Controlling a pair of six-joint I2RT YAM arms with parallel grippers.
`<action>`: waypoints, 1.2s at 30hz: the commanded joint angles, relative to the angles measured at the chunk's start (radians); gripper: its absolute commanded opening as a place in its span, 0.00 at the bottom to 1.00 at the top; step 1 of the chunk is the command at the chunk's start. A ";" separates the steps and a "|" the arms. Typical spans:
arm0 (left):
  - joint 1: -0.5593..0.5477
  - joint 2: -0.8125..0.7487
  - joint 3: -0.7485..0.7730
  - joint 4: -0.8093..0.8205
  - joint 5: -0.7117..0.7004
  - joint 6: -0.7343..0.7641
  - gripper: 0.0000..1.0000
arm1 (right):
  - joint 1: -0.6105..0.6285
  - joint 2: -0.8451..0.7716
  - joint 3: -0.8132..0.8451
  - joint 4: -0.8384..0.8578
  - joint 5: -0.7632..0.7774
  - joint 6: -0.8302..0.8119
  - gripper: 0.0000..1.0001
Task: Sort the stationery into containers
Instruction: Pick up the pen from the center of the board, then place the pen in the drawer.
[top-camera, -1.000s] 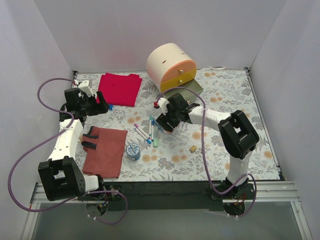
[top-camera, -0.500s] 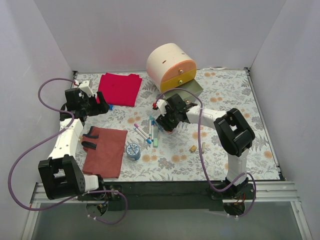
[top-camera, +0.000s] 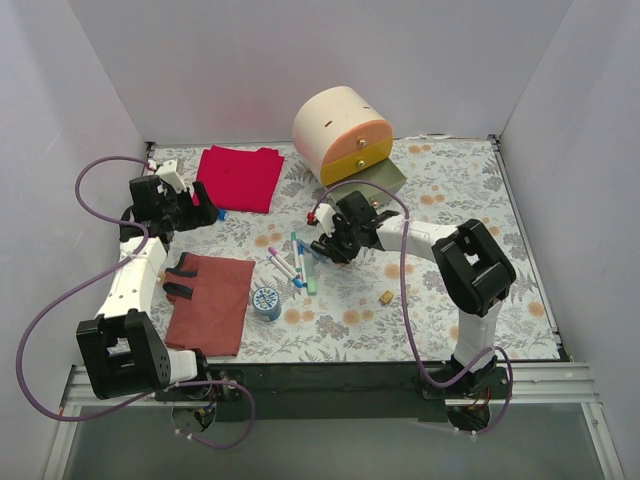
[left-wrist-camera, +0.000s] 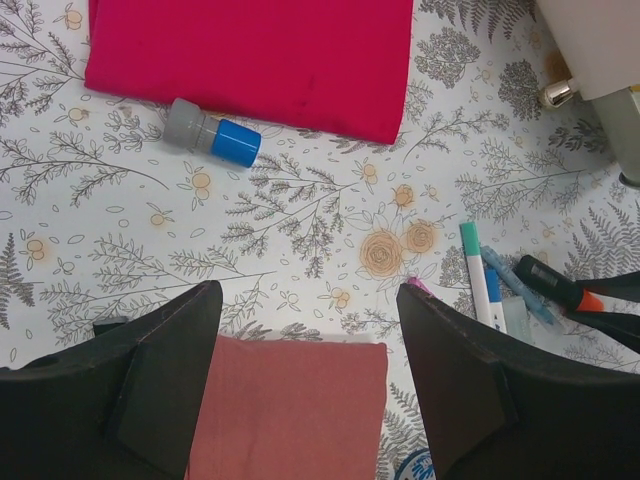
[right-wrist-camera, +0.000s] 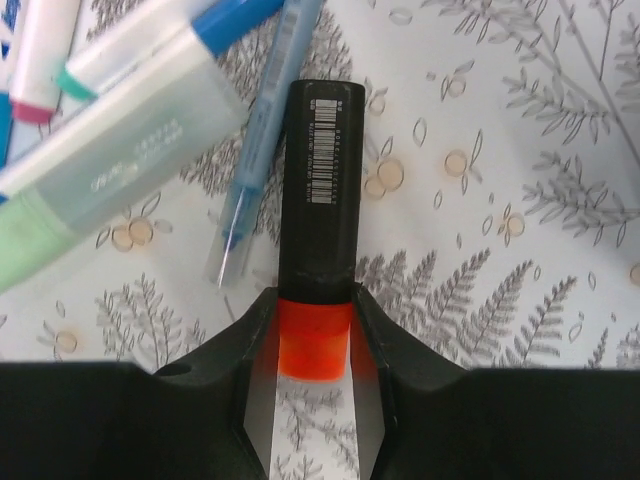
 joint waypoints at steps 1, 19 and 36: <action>-0.003 -0.022 0.038 0.022 0.019 -0.012 0.70 | -0.001 -0.155 -0.026 -0.074 0.024 -0.120 0.19; 0.001 0.007 0.050 0.082 0.082 -0.029 0.70 | -0.193 -0.322 0.164 -0.220 0.134 -0.776 0.01; 0.003 -0.002 0.033 0.079 0.080 -0.032 0.70 | -0.239 -0.094 0.351 -0.149 0.177 -0.950 0.08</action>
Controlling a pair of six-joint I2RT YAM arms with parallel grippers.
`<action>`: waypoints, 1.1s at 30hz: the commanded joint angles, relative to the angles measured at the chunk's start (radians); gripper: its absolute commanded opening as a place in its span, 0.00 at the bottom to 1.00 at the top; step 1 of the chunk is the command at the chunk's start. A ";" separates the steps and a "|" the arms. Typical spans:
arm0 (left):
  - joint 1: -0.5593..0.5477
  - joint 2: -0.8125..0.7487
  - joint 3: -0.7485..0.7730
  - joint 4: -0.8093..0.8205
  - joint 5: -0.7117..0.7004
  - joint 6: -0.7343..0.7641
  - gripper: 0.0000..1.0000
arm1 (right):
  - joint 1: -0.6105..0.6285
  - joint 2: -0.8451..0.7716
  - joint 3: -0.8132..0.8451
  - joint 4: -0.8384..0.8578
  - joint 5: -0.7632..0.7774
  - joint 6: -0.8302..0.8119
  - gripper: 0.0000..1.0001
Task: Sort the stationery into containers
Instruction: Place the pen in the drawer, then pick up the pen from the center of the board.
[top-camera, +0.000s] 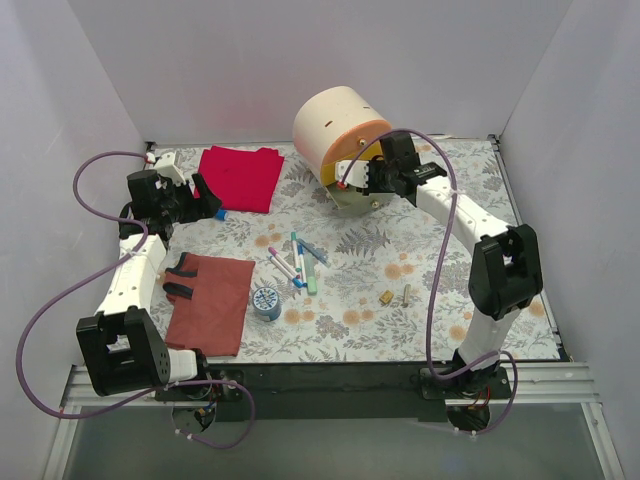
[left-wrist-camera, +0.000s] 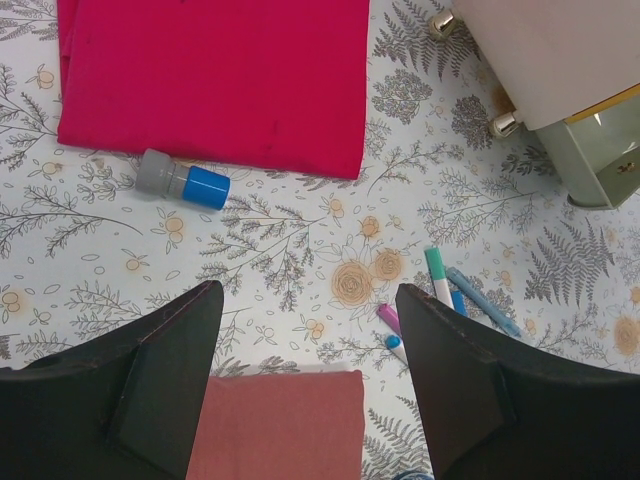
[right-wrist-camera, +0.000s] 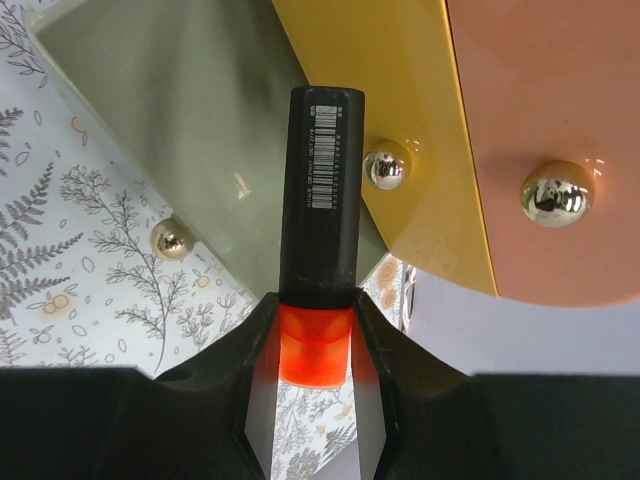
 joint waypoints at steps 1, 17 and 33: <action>0.003 -0.017 0.013 0.004 0.013 -0.003 0.70 | -0.007 0.042 0.057 0.038 0.014 -0.091 0.10; 0.001 -0.024 -0.004 0.004 0.017 -0.001 0.70 | -0.036 -0.003 0.183 -0.075 -0.073 0.200 0.67; 0.001 -0.047 -0.016 -0.015 -0.003 -0.001 0.70 | 0.200 0.077 0.117 -0.219 -0.353 0.918 0.52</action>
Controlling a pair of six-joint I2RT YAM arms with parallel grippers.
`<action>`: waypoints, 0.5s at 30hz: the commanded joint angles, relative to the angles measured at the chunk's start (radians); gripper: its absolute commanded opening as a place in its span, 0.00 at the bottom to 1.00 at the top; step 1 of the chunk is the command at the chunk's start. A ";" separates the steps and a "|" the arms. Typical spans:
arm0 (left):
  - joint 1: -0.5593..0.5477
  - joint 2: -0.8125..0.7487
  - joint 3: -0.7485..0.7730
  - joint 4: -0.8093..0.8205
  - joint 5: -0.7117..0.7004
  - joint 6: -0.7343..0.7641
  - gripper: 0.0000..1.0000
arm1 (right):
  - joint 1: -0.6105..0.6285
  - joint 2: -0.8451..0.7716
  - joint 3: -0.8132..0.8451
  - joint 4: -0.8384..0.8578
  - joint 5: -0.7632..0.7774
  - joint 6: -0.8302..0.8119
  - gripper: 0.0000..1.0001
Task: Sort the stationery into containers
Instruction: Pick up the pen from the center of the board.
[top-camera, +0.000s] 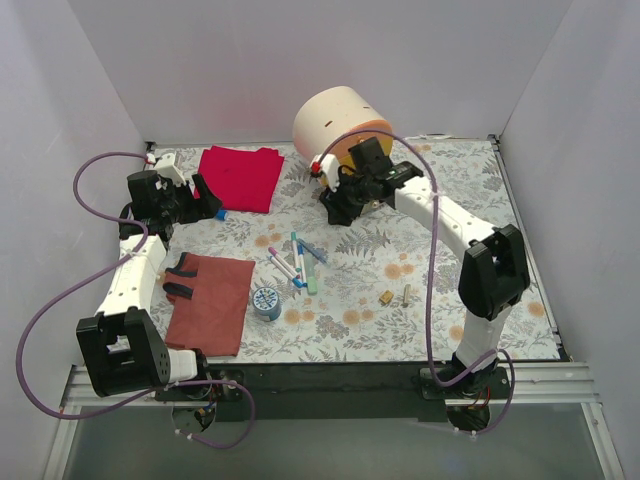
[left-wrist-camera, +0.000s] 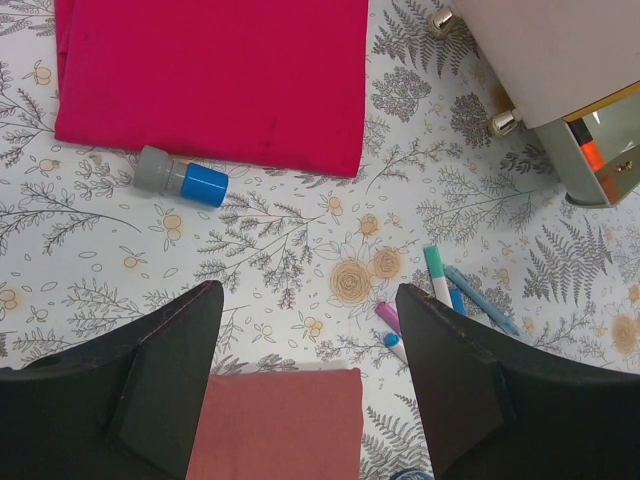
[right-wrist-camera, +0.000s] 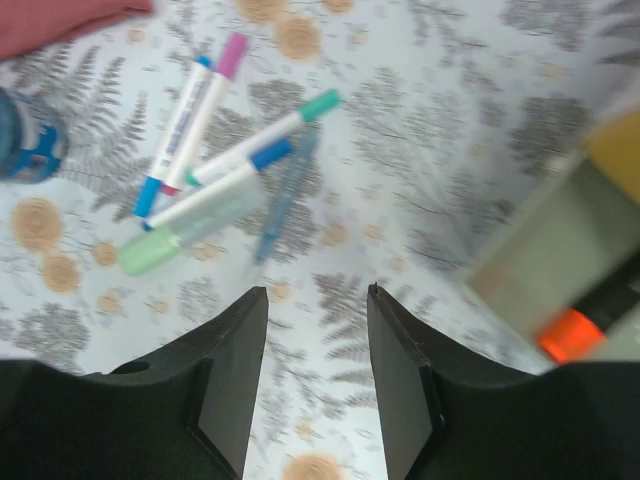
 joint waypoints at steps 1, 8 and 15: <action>0.003 -0.048 -0.013 -0.015 -0.005 0.002 0.70 | 0.072 0.048 -0.007 0.007 -0.010 0.220 0.50; 0.001 -0.059 -0.013 -0.022 -0.014 0.011 0.70 | 0.106 0.073 -0.085 0.062 0.070 0.608 0.59; 0.000 -0.083 -0.049 -0.028 -0.031 0.020 0.70 | 0.191 0.143 -0.082 0.045 0.089 0.686 0.60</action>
